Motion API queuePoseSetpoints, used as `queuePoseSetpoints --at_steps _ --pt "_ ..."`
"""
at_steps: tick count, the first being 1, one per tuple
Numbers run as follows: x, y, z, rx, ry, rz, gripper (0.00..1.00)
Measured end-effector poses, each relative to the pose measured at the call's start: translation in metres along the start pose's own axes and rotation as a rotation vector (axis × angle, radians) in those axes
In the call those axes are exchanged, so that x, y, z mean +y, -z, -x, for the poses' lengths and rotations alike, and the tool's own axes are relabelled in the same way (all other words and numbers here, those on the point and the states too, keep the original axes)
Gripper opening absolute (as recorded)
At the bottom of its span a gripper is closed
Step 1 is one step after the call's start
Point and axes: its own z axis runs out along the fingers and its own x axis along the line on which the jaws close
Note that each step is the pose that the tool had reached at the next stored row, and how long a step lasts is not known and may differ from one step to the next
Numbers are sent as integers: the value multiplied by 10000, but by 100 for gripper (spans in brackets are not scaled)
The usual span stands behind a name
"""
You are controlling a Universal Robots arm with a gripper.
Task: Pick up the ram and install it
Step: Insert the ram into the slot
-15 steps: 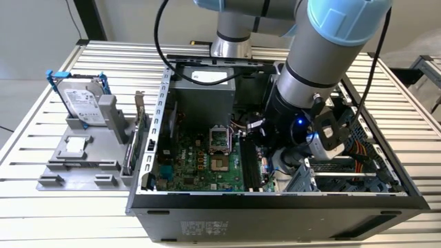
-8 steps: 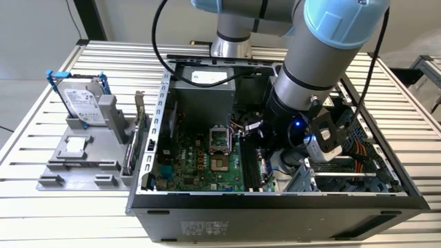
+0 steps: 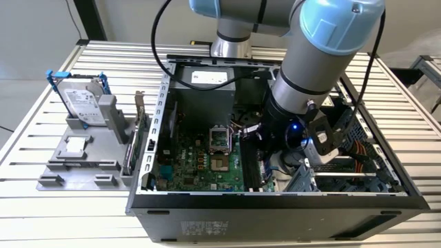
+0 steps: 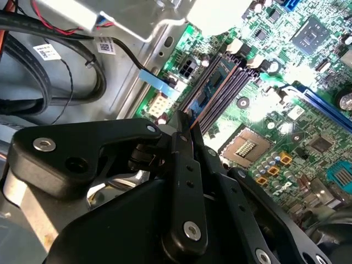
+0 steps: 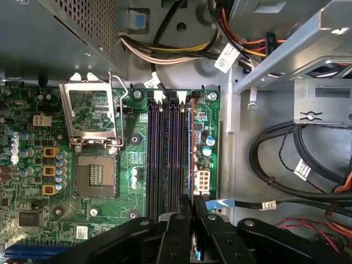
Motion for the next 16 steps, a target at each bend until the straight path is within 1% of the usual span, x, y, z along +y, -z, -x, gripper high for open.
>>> queuePoseSetpoints --at_steps 9,11,16 --pt "-4 -74 -28 1 28 -3 0" --pt "-4 -77 -28 5 29 -8 0" --pt "-6 -114 -34 5 29 -9 0"
